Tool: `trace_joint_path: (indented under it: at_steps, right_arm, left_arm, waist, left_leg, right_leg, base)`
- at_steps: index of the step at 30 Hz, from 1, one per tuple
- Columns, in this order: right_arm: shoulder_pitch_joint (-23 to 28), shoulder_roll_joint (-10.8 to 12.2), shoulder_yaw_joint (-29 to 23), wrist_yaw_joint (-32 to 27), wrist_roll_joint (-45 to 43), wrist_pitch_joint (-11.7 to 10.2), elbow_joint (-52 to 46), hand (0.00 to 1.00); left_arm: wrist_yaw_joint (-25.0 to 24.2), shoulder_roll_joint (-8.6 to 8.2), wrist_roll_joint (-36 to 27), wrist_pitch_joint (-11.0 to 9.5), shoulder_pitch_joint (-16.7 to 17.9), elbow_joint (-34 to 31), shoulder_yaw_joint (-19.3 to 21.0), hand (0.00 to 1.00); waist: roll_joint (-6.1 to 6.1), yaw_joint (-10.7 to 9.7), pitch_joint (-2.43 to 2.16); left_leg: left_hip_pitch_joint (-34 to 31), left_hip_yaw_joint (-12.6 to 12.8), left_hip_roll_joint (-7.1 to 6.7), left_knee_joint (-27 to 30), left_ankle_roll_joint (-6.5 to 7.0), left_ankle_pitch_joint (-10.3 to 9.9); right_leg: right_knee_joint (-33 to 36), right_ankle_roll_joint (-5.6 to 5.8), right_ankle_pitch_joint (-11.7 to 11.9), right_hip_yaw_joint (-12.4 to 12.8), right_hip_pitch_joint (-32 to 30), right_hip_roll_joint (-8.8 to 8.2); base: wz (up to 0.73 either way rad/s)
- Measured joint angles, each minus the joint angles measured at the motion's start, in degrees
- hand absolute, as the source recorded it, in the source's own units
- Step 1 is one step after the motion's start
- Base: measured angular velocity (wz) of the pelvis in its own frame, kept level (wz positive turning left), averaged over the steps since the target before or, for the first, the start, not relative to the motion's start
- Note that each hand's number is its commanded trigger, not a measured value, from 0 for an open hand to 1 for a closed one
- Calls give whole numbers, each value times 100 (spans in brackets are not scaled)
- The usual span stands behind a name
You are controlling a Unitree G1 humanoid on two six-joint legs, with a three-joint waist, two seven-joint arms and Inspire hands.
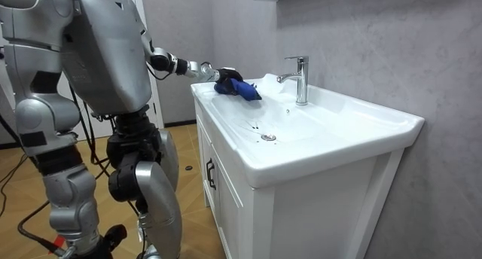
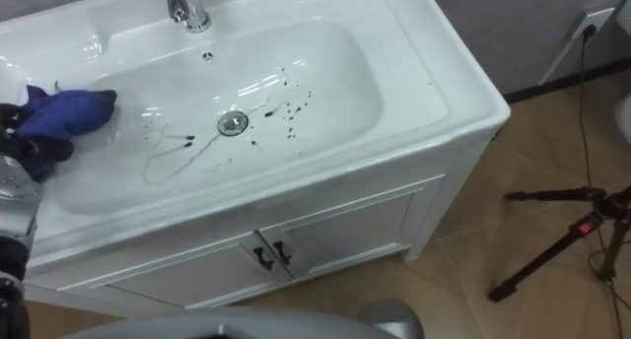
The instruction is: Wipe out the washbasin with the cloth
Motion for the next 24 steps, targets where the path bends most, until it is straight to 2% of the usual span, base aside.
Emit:
trace_joint_path:
  at_steps: [5,10,12,17,20,22,24]
  right_arm:
    - [-12,0,16,-67,-113,-18,-55,0]
    - [-101,15,24,-64,-178,-50,-57,0]
    - [-136,18,36,-83,-211,-61,-65,0]
    - [-178,20,74,-159,-218,-136,-66,0]
    - [-217,30,155,-193,-212,-135,-25,0]
    - [-214,44,244,-226,-210,-148,-28,0]
    - [-231,68,248,-291,-209,-180,-29,0]
  left_arm:
    - [5,-94,76,37,19,-187,-3,100]
    - [4,-362,370,165,37,-651,-58,100]
    - [7,-461,502,196,36,-817,-180,100]
    - [33,-589,492,278,48,-1413,-292,100]
    - [235,-717,465,263,161,-1879,-353,100]
    - [333,-737,467,258,180,-1949,-426,100]
    - [463,-850,468,249,220,-1996,-454,100]
  waist:
    - [2,1,-1]
    - [6,8,2]
    - [3,14,23]
    - [-39,16,80]
    - [-40,13,78]
    - [-36,7,76]
    - [-30,14,68]
  left_leg:
    - [-2,-46,-2,3,0,0]
    - [-114,-177,-13,57,1,-1]
    - [-138,-207,-10,58,1,0]
    - [-161,-211,-4,48,1,0]
    - [-177,-212,-3,53,1,0]
    - [-177,-209,-1,61,1,0]
    - [-173,-204,-3,58,1,1]
  right_leg:
    - [-16,2,2,-37,58,-11]
    - [-12,15,-10,-159,9,-50]
    - [1,12,-12,-172,14,-48]
    - [-3,9,-12,-179,-15,-43]
    - [-3,9,-10,-184,-15,-43]
    - [-1,9,-10,-185,-19,-43]
    - [16,9,-10,-184,-40,-43]
  base:
    - [4]
    - [13]
    - [6]
    - [0]
    - [0]
    - [-5]
    - [-9]
